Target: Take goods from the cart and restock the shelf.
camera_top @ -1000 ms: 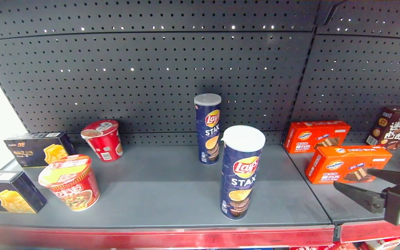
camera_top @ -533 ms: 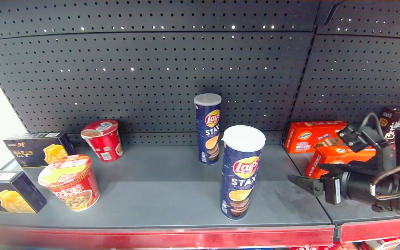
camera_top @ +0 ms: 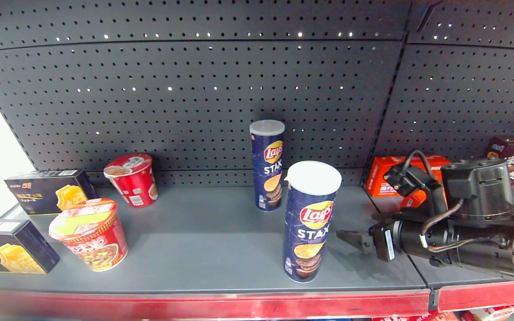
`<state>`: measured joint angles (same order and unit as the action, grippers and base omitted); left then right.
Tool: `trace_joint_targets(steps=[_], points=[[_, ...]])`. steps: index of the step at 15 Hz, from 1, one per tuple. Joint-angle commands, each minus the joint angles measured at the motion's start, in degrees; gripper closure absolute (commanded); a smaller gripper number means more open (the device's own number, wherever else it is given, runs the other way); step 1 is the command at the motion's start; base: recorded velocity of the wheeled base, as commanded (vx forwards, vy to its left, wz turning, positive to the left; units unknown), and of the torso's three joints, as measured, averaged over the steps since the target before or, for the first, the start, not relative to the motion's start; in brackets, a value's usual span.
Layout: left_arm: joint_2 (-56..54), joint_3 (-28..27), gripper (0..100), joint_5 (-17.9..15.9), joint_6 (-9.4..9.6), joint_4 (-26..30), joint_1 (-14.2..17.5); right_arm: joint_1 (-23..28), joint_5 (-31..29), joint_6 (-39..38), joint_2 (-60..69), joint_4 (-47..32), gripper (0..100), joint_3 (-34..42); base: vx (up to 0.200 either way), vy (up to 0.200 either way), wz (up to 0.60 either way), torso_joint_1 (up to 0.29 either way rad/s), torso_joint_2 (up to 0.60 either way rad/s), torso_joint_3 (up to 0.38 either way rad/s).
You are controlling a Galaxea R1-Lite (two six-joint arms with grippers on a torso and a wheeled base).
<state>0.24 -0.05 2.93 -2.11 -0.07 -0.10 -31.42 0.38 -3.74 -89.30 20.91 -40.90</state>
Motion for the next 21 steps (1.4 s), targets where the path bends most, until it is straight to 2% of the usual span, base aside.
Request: trace_joint_targets(steps=[1, 8, 21], points=[[0.1, 0.0, 0, 0.0, 0.00, 0.0, 0.0, -1.1, 0.0, 0.1, -1.8, 0.1, 0, -0.2, 0.000, 0.000, 0.00, 0.000, 0.00, 0.000], [0.1, 0.0, 0, 0.0, 0.00, 0.0, 0.0, -3.3, 0.0, 0.0, -6.3, 0.3, 0, -5.1, 0.000, 0.000, 0.00, 0.000, 0.00, 0.000], [0.1, 0.0, 0, 0.0, 0.00, 0.0, 0.0, -5.5, -0.1, 0.0, -8.1, 0.5, 0, -6.8, 0.000, 0.000, 0.00, 0.000, 0.00, 0.000]])
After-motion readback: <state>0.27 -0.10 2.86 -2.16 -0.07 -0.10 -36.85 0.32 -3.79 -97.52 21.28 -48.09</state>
